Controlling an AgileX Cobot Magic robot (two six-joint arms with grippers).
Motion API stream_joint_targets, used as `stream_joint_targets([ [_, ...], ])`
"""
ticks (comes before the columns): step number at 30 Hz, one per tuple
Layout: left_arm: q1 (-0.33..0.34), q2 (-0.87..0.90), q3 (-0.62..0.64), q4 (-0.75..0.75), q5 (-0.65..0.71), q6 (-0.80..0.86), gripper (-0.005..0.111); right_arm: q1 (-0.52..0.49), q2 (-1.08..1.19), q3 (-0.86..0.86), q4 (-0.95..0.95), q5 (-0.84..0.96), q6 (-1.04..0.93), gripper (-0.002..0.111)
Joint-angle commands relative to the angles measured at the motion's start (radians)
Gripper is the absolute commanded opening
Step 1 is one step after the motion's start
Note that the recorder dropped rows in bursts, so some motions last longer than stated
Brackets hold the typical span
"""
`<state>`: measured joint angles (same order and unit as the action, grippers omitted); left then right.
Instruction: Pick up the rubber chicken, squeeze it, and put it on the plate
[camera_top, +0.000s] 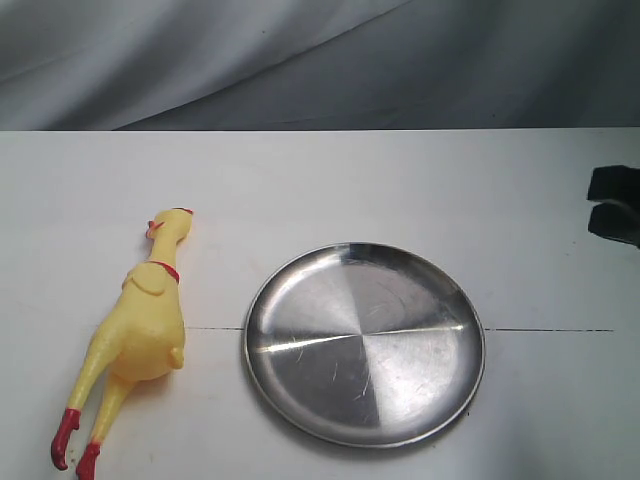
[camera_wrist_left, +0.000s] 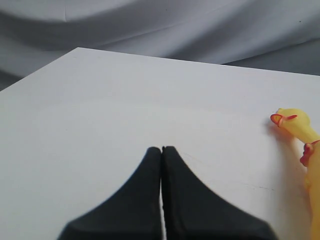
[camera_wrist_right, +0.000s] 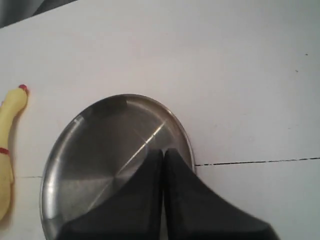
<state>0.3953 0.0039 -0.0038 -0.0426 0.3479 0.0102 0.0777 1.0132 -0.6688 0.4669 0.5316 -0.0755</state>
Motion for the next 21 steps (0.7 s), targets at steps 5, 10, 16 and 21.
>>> stream_joint_targets([
  [5, -0.005, -0.004, 0.004, 0.002, -0.010, 0.000, 0.000, 0.005, 0.097, -0.007, 0.088, -0.117, -0.007, 0.000],
  [10, -0.005, -0.004, 0.004, 0.002, -0.010, 0.000, 0.000, 0.054, 0.128, -0.007, 0.123, -0.128, -0.037, 0.000],
  [16, -0.005, -0.004, 0.004, -0.051, -0.109, -0.010, 0.000, 0.128, 0.131, -0.007, 0.123, -0.128, -0.119, 0.000],
  [21, -0.005, -0.004, 0.004, -0.188, -0.272, -0.010, 0.000, 0.170, 0.131, -0.007, 0.123, -0.128, -0.135, 0.000],
])
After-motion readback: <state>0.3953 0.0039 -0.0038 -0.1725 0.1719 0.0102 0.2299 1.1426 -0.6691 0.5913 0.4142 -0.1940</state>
